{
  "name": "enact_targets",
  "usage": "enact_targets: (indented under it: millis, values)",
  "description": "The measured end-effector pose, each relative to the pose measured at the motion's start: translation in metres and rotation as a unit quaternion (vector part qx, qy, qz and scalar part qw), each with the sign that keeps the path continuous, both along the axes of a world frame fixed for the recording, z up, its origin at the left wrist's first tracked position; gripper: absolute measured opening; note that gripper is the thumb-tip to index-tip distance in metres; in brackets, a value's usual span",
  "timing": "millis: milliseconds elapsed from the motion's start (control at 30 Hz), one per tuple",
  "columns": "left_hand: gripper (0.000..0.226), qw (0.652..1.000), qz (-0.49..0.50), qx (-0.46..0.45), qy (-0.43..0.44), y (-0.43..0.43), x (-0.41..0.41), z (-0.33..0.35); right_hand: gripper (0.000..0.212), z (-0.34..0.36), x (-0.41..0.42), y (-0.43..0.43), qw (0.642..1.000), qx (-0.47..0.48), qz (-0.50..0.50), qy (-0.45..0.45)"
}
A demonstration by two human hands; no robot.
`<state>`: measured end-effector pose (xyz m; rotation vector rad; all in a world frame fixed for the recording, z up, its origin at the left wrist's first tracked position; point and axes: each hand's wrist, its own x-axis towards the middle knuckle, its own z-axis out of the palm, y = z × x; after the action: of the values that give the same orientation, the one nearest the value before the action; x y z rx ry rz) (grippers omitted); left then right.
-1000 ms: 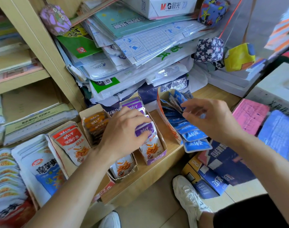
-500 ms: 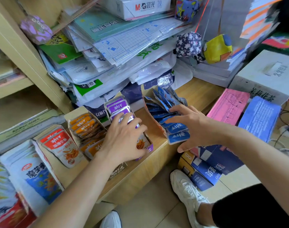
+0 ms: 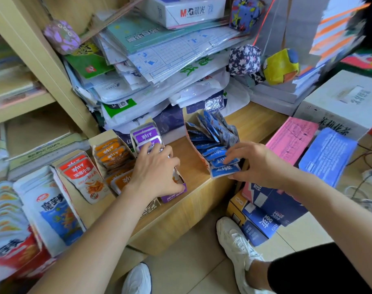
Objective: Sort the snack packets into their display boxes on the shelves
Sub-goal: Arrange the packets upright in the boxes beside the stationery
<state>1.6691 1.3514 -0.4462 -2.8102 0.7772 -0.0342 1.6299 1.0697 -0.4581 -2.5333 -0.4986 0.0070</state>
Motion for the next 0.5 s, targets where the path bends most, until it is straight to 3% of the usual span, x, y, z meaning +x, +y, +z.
enact_targets:
  millis: [167, 367, 500]
  values:
    - [0.075, 0.999, 0.034, 0.013, 0.026, -0.006, -0.005, 0.003, 0.027, -0.006, -0.003, -0.011, 0.998, 0.052, -0.017, -0.033]
    - [0.067, 0.987, -0.002, -0.152, 0.046, -0.033, -0.007, 0.006, 0.012, -0.008, 0.004, -0.013, 0.975, 0.157, -0.145, -0.058]
    - [0.064, 0.986, -0.007, -0.158, 0.055, -0.051, -0.001, -0.004, 0.014, -0.012, 0.011, -0.013, 0.960, 0.184, -0.204, -0.059]
